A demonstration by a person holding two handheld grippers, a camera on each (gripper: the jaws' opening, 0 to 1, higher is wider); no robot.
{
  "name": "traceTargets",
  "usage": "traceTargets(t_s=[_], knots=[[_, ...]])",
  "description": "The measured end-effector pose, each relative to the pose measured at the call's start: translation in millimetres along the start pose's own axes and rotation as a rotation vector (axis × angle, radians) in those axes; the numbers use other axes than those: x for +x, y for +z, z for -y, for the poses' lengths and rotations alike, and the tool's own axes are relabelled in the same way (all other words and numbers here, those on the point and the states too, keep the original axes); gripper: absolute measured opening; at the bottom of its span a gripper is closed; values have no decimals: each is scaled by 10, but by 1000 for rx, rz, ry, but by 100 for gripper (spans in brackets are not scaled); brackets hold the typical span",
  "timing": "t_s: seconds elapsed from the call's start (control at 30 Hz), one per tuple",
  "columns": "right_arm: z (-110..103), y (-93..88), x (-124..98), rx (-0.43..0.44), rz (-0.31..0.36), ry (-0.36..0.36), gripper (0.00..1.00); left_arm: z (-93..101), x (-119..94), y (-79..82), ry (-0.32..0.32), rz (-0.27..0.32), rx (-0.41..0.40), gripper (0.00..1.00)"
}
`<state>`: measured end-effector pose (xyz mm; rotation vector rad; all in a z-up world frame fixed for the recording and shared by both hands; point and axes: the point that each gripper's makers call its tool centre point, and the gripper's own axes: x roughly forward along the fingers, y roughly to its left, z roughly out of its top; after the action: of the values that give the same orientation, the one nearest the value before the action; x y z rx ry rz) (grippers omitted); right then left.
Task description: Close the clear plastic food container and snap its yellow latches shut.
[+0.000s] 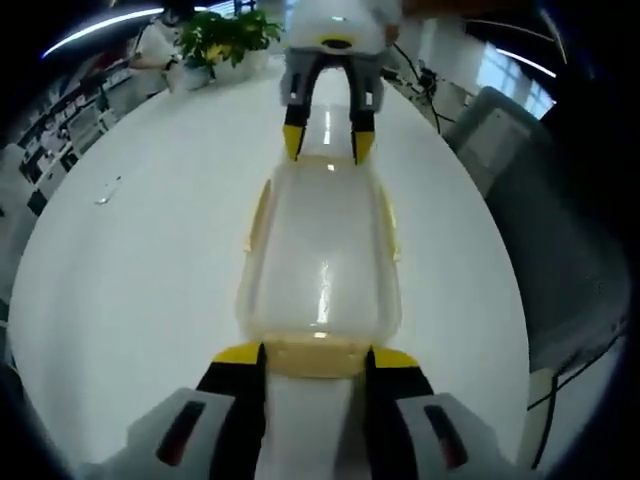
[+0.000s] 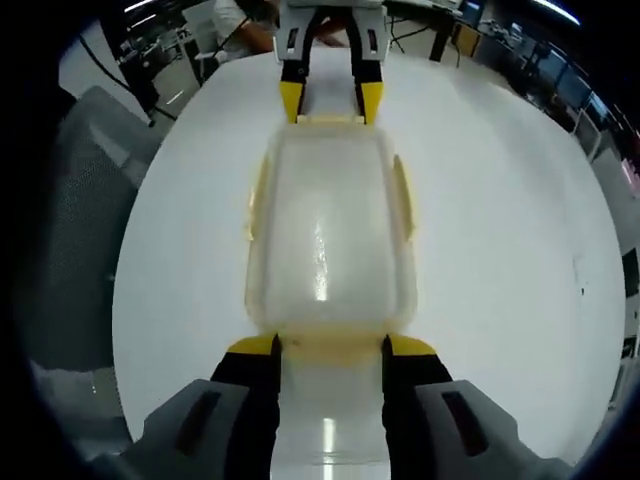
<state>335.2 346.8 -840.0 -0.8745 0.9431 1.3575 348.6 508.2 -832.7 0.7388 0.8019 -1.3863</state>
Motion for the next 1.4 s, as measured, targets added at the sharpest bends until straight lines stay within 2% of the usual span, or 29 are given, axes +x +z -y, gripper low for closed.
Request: traceTargets(t_s=[0.2, 0.47, 0.63, 0.73, 0.93, 1.4], knots=[[-13, 93, -124, -11, 23, 19, 36, 18, -123, 38, 13, -25, -3, 33], [21, 257, -323, -41, 43, -3, 36, -23, -355, 90, 17, -5, -18, 33], [51, 287, -463, -47, 44, -3, 36, -29, -454, 204, 19, 16, -23, 33], [59, 303, -597, -55, 40, -8, 36, -40, -508, 304, 26, 9, -7, 33], [79, 201, -654, -54, 28, -21, 36, -46, -542, 455, 28, 31, 6, 33], [56, 28, -731, -52, 48, -24, 36, -14, -423, 604, 28, 16, 10, 33]])
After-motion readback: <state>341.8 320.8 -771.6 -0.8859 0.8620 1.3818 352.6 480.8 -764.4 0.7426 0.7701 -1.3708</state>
